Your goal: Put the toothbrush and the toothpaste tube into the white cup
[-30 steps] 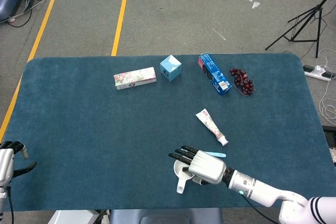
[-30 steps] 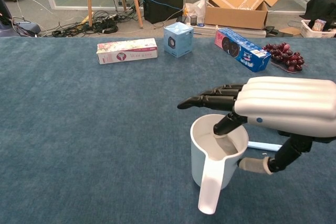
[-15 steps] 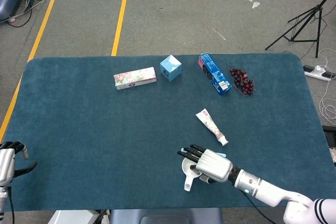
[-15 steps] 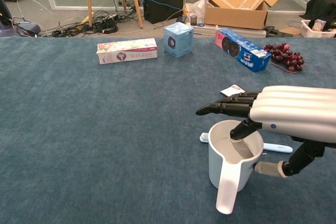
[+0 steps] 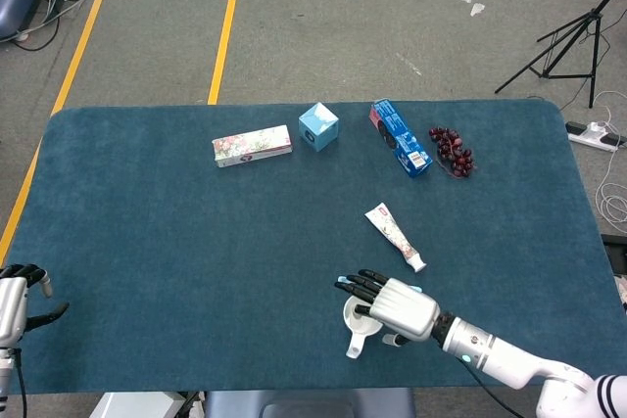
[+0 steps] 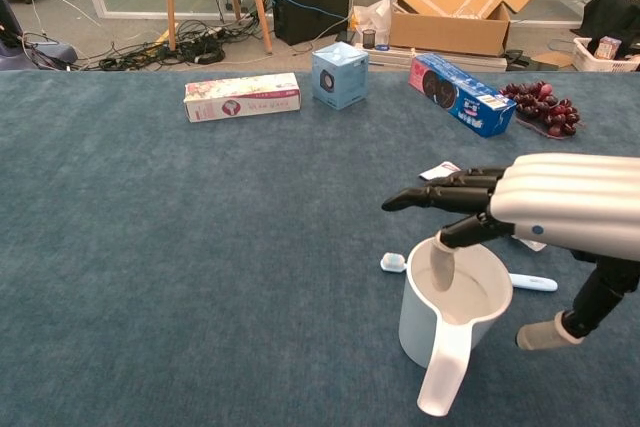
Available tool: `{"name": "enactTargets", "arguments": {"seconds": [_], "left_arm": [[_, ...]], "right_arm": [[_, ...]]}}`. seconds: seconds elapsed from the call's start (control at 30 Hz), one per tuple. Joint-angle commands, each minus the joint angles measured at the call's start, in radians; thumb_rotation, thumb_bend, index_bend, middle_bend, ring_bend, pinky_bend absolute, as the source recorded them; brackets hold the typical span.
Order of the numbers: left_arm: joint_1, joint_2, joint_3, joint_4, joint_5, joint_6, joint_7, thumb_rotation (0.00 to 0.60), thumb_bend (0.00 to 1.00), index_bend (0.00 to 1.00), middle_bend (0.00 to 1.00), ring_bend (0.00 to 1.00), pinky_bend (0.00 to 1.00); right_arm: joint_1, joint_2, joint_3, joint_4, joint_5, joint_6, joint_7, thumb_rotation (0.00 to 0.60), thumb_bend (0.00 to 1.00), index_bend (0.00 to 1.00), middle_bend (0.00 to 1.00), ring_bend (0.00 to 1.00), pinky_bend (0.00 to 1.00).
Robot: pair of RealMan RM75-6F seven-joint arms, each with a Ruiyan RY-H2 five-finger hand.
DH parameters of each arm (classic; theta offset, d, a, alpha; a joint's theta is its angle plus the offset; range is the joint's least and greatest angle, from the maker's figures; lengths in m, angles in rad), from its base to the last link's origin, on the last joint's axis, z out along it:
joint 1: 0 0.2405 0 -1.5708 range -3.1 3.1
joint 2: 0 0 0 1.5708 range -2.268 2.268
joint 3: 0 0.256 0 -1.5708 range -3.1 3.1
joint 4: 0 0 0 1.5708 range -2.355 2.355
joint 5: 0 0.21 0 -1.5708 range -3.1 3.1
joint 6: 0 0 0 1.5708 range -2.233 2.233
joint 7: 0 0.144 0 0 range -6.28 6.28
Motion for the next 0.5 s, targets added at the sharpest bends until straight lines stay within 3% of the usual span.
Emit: {"name": "enactTargets", "arguments": {"seconds": [0.03, 0.27, 0.5], "left_arm": [[0.0, 0.0, 0.0, 0.0, 0.0, 0.001, 0.0, 0.6, 0.0, 0.65, 0.51, 0.37, 0.37], [0.0, 0.0, 0.0, 0.0, 0.001, 0.001, -0.001, 0.6, 0.0, 0.65, 0.51, 0.37, 0.37], [-0.001, -0.001, 0.0, 0.001, 0.0, 0.001, 0.001, 0.6, 0.0, 0.65, 0.51, 0.37, 0.37]], "right_arm": [[-0.009, 0.033, 0.016, -0.033, -0.01, 0.04, -0.003, 0.6, 0.08, 0.4, 0.0, 0.0, 0.12], [-0.05, 0.085, 0.083, -0.07, 0.04, 0.137, -0.015, 0.6, 0.08, 0.4, 0.0, 0.0, 0.12], [-0.084, 0.079, 0.133, -0.041, 0.196, 0.098, -0.073, 0.6, 0.09, 0.4, 0.0, 0.0, 0.12]]}}
